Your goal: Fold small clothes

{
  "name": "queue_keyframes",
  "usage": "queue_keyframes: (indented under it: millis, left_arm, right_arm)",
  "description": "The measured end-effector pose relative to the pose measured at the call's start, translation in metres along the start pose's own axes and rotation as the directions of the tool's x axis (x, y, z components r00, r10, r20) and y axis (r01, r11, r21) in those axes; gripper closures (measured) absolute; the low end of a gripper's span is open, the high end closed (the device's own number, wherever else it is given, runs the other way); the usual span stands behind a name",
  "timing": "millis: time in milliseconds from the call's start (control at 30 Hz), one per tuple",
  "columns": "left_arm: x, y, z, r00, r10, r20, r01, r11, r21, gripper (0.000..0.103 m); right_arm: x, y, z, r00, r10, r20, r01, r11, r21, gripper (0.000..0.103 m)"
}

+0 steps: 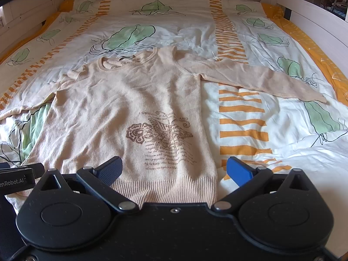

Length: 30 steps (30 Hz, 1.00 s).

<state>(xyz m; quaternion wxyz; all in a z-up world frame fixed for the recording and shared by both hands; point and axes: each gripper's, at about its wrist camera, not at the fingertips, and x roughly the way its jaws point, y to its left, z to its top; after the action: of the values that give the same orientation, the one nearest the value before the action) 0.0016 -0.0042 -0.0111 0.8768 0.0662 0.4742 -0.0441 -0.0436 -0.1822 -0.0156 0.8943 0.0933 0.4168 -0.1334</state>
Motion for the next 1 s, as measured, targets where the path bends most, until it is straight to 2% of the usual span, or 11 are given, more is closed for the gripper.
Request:
queue_keyframes:
  millis: [1000]
  left_arm:
    - [0.0053,0.0006,0.0038,1.000,-0.012,-0.008,0.012,1.000,-0.016,0.023]
  right_arm:
    - [0.0050,0.0056,0.0050,1.000,0.013,-0.012,-0.014,1.000,-0.020,0.001]
